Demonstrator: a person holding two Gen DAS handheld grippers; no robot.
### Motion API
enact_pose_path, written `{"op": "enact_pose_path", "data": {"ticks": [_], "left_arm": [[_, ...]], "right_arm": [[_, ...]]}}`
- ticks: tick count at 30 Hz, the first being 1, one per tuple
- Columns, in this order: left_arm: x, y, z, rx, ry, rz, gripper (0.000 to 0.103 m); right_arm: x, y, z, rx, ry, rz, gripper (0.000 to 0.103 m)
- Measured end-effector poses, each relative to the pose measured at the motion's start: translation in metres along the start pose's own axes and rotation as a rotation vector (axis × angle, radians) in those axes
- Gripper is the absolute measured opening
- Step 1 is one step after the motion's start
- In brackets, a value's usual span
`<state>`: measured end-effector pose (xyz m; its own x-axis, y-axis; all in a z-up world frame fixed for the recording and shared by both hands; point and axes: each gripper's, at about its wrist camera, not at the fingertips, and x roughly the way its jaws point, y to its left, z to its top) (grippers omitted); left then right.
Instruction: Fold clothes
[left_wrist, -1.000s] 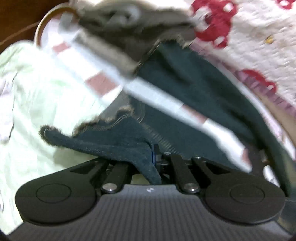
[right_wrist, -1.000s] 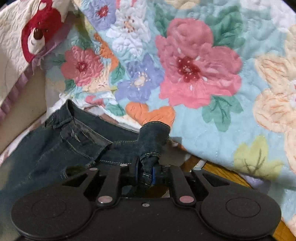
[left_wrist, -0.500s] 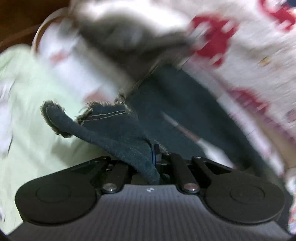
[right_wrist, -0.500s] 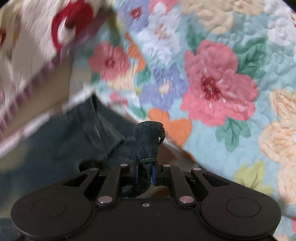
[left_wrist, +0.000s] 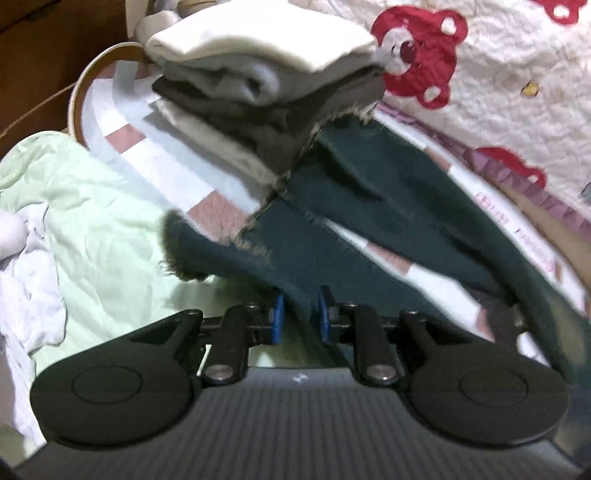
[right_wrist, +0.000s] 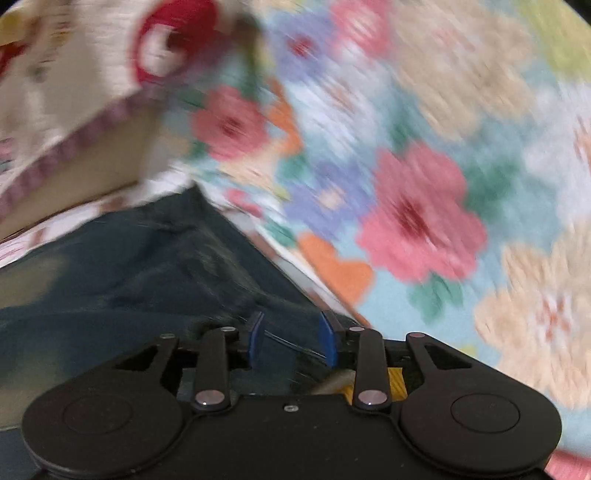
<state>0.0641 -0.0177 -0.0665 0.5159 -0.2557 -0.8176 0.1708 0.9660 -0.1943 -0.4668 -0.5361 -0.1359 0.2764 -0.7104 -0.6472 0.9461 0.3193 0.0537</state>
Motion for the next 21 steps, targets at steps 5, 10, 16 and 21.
{"op": "enact_pose_path", "data": {"ticks": [5,10,16,21], "left_arm": [[-0.036,0.000,0.050,0.093,0.013,-0.071,0.023],[-0.103,-0.011,0.104,0.233,-0.054,-0.063,0.036],[-0.160,-0.046,0.165,0.324,-0.127,-0.040,0.045],[-0.126,-0.081,0.160,0.341,-0.131,-0.056,0.045]], "right_arm": [[-0.013,0.058,0.023,0.000,0.008,0.258,0.038],[-0.030,0.136,0.046,-0.064,0.005,0.489,0.038],[-0.038,0.187,0.080,-0.114,-0.012,0.620,0.038],[-0.027,0.214,0.090,-0.190,-0.015,0.649,0.045]]}}
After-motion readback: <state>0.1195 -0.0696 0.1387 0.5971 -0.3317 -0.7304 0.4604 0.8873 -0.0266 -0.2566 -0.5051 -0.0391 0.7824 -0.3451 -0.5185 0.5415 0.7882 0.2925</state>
